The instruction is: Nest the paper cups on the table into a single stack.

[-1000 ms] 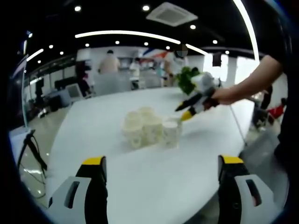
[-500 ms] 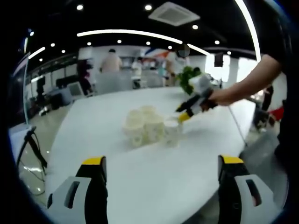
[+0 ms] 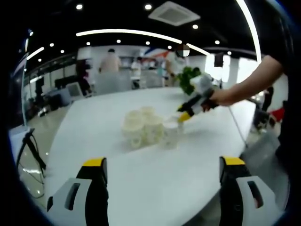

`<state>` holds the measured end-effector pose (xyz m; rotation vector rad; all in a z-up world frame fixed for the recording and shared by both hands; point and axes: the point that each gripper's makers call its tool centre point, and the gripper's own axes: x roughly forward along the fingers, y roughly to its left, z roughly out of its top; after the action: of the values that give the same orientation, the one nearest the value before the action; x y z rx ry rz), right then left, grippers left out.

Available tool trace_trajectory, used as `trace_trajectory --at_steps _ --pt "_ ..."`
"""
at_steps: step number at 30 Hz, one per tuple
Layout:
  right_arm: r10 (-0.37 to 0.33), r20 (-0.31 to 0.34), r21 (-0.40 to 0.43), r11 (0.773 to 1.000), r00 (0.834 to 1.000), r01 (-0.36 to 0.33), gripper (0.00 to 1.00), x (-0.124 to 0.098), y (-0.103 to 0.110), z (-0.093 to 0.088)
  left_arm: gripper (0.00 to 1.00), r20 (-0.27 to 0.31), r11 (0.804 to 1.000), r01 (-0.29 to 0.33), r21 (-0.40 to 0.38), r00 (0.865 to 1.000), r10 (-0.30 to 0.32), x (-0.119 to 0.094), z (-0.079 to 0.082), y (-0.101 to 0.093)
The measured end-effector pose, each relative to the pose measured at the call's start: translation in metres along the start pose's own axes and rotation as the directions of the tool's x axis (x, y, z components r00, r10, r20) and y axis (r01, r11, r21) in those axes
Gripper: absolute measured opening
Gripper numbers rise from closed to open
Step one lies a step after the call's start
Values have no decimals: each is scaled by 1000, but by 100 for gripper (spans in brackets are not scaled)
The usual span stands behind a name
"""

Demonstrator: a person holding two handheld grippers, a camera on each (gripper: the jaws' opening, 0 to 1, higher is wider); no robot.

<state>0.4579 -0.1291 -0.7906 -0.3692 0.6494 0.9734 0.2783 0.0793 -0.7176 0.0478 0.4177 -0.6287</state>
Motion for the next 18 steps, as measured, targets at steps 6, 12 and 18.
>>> trace_trajectory --at_steps 6,12,18 --pt "-10 3 -1 1000 1000 10 33 -7 0 -1 99 2 1000 11 5 1000 -11 1 3 -2" --pt "-30 36 21 999 999 29 33 -25 3 8 99 14 1000 26 12 1000 -26 5 10 -6" --pt "-52 60 20 998 997 51 33 -45 6 13 99 19 999 44 16 999 -44 9 11 -13"
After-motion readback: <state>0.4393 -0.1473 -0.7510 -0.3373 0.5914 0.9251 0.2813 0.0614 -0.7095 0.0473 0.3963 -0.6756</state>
